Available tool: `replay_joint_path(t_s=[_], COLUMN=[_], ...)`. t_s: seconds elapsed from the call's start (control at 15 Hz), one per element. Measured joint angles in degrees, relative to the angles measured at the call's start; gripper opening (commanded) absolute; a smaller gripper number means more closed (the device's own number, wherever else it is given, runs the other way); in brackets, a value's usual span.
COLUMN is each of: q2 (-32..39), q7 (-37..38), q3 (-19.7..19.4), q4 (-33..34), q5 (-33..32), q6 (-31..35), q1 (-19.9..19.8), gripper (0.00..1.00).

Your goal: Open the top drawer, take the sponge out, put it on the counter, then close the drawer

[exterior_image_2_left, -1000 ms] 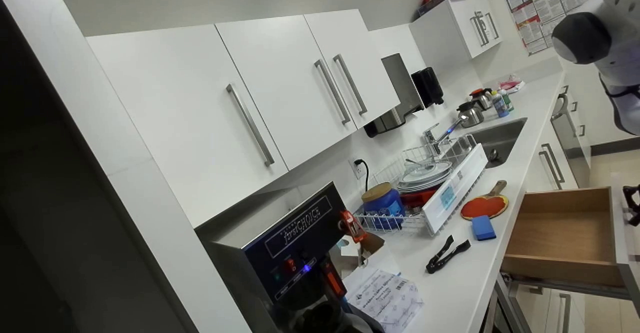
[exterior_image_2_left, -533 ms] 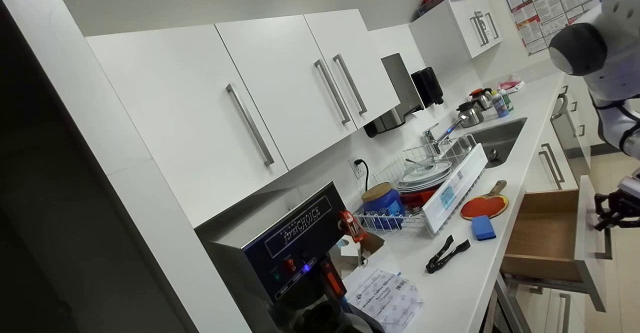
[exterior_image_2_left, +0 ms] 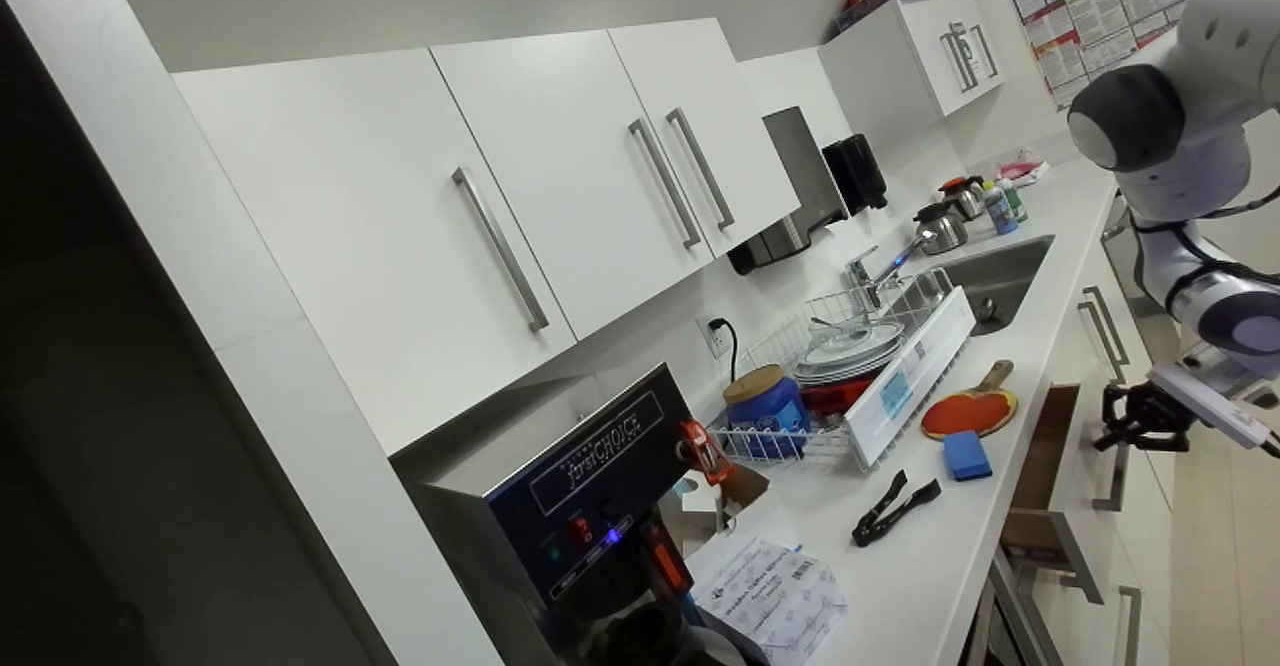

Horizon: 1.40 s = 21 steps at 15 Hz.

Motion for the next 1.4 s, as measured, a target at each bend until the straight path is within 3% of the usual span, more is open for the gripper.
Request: replay_joint_path(t_s=[0.4, 0.67, 0.93, 1.13, 1.4], q2=[-0.1, -1.1, -8.9, -17.1, -28.0], q7=[0.0, -0.5, -3.7, -5.0, -5.0], q3=[-0.1, -3.9, -9.9, -13.6, -15.4], q4=[4.2, 3.6, -3.8, -10.3, -17.3], q5=[4.0, 3.1, -3.3, -11.6, -23.1], q6=[-0.7, -0.4, -0.3, 0.1, 3.5], q1=[5.1, 9.0, 13.3, 15.3, 16.3], gripper=[0.0, 0.0, 0.0, 0.0, 0.0])
